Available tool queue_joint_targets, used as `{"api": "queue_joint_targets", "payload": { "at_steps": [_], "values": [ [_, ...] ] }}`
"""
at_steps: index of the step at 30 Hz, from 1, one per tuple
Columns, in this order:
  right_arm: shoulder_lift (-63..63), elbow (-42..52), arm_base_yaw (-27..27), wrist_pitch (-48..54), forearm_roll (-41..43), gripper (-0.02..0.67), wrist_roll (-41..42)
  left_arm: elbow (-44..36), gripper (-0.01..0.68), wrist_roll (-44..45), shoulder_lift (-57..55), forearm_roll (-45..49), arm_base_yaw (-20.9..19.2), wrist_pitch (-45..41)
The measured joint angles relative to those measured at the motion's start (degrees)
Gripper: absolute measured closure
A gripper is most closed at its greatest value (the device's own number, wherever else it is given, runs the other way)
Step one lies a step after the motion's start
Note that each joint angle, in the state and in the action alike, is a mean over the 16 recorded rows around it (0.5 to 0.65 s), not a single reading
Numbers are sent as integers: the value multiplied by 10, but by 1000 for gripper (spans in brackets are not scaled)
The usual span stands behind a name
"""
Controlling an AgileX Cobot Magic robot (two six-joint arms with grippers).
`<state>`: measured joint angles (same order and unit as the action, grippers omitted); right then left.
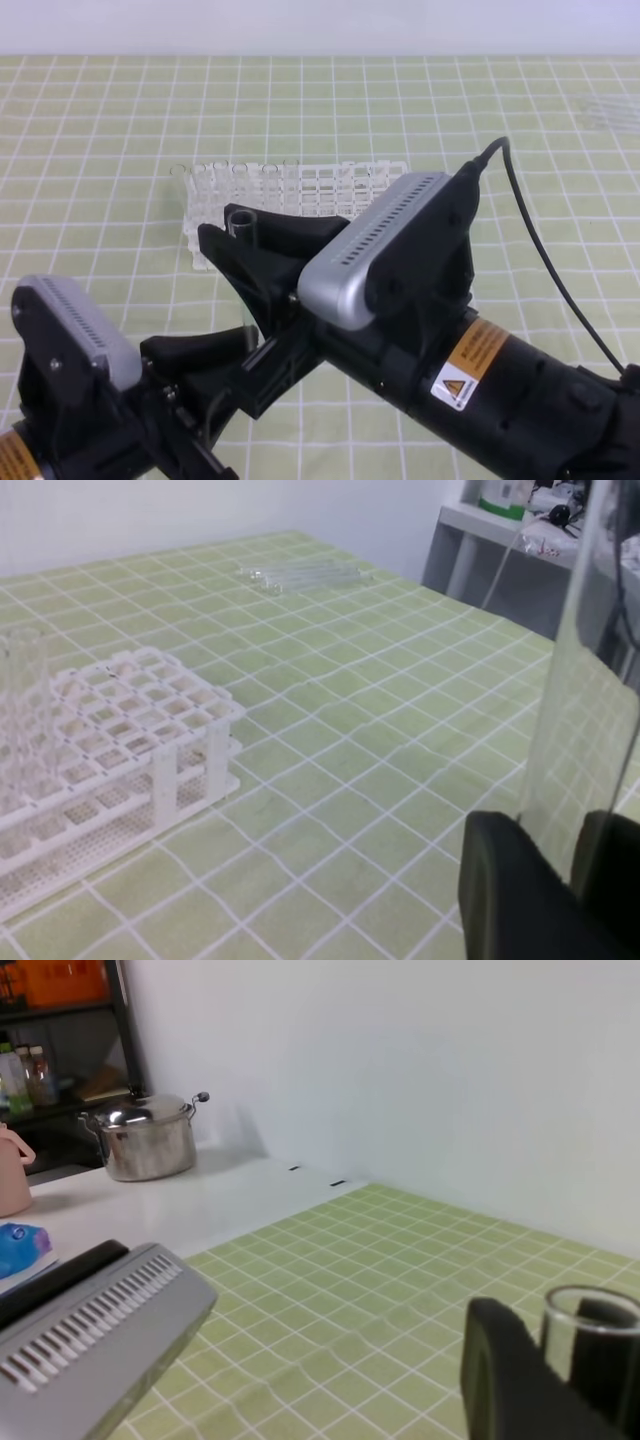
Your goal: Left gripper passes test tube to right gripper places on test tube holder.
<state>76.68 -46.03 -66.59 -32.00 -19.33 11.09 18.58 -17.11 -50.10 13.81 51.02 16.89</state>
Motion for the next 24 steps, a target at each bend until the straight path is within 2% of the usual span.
{"api": "queue_joint_targets", "payload": {
  "at_steps": [16, 24],
  "values": [
    [-9, 0, 9, 21, -11, 639, 5, 0, 637, 0, 32, 10, 0, -1],
    [-30, 0, 35, 52, -28, 639, 22, 0, 641, -11, 139, 10, 0, -100]
  ]
}}
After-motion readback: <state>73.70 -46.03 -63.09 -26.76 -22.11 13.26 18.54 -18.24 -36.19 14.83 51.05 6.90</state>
